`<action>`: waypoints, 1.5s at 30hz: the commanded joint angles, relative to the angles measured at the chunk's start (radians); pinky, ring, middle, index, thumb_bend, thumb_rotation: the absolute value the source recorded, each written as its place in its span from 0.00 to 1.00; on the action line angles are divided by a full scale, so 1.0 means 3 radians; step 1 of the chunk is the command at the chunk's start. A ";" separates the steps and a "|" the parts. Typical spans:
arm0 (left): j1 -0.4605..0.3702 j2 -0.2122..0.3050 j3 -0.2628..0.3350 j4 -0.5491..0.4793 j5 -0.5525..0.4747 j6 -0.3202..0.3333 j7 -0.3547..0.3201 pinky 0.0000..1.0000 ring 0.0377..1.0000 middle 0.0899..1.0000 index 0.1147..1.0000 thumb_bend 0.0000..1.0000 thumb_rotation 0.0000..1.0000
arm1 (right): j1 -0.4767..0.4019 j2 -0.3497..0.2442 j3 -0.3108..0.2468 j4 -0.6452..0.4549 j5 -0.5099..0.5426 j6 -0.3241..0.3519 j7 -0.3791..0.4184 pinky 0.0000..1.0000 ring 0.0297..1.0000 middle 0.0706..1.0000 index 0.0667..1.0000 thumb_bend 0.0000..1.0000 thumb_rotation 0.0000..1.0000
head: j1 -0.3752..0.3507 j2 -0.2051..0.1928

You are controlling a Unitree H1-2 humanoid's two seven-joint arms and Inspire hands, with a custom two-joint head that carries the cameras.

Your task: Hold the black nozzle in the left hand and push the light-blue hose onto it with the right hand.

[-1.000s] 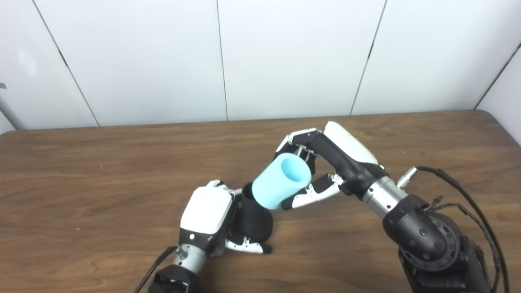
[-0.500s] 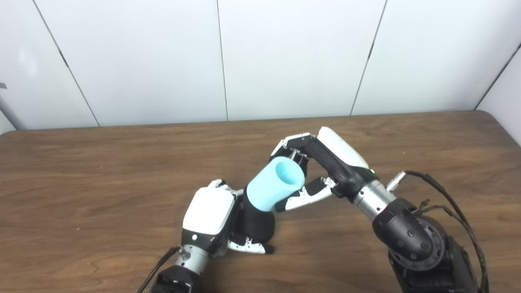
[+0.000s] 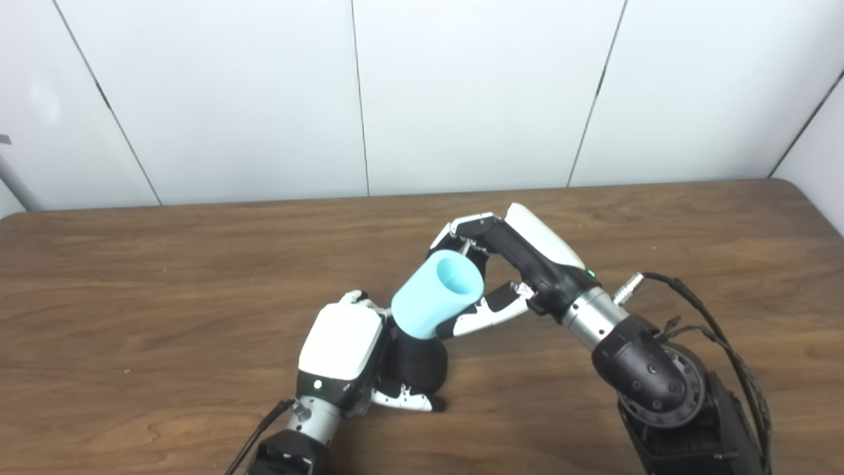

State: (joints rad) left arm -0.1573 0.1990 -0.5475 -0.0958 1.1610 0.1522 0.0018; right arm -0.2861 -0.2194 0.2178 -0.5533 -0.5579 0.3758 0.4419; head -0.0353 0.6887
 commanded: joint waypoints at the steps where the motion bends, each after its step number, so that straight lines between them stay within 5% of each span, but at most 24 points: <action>1: 0.0096 -0.0027 -0.0151 0.0118 -0.0003 -0.0071 -0.0213 0.82 0.64 0.47 0.40 0.52 0.00 | -0.0126 0.0006 0.0023 -0.0010 0.0002 -0.0138 -0.0074 0.32 0.37 0.51 0.45 0.49 0.00 | -0.0009 0.0008; 17: 0.0110 -0.0012 -0.0238 0.0034 0.0165 -0.0043 -0.0319 0.83 0.64 0.48 0.39 0.52 0.00 | -0.0353 -0.0181 0.0220 0.0153 -0.0028 -0.0062 0.0147 0.38 0.36 0.48 0.44 0.50 0.00 | 0.0009 0.0045; 33: 0.0171 -0.0007 -0.0294 -0.0018 0.0196 0.0006 -0.0336 0.84 0.65 0.48 0.39 0.52 0.00 | -0.0413 -0.0165 0.0118 0.0373 0.0239 0.0125 0.0140 0.34 0.39 0.47 0.49 0.50 0.00 | 0.0001 0.0063; 36: 0.0176 -0.0002 -0.0296 -0.0014 0.0189 -0.0004 -0.0314 0.84 0.64 0.48 0.39 0.52 0.00 | -0.0419 -0.0239 0.0174 0.0341 0.0202 0.0204 0.0239 0.48 0.48 0.47 0.46 0.52 0.00 | -0.0005 0.0061; 37: 0.0176 -0.0002 -0.0296 -0.0016 0.0187 -0.0003 -0.0317 0.84 0.65 0.48 0.39 0.52 0.00 | -0.0426 -0.0268 0.0200 0.0325 0.0178 0.0233 0.0281 0.57 0.59 0.58 0.55 0.76 0.07 | -0.0005 0.0061; 39: 0.0172 0.0000 -0.0297 -0.0021 0.0193 0.0002 -0.0336 0.84 0.65 0.48 0.39 0.52 0.00 | -0.0458 -0.0344 0.0253 0.0295 0.0114 0.0289 0.0472 0.70 0.75 0.69 0.64 0.92 0.14 | -0.0015 0.0059; 41: 0.0162 0.0002 -0.0305 -0.0015 0.0218 0.0013 -0.0350 0.84 0.65 0.48 0.39 0.52 0.00 | -0.0502 -0.0427 0.0301 0.0270 0.0062 0.0309 0.0674 0.85 0.91 0.81 0.73 0.97 0.23 | -0.0015 0.0059; 45: 0.0157 0.0010 -0.0301 -0.0013 0.0214 0.0009 -0.0349 0.84 0.64 0.48 0.39 0.52 0.00 | -0.0547 -0.0475 0.0295 0.0231 -0.0015 0.0311 0.0942 0.93 0.96 0.89 0.83 1.00 0.32 | -0.0034 0.0066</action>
State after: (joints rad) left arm -0.1510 0.2030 -0.5865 -0.1232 1.2204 0.1856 -0.0190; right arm -0.4021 -0.3633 0.3189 -0.4505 -0.5525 0.4645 0.7114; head -0.0430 0.7072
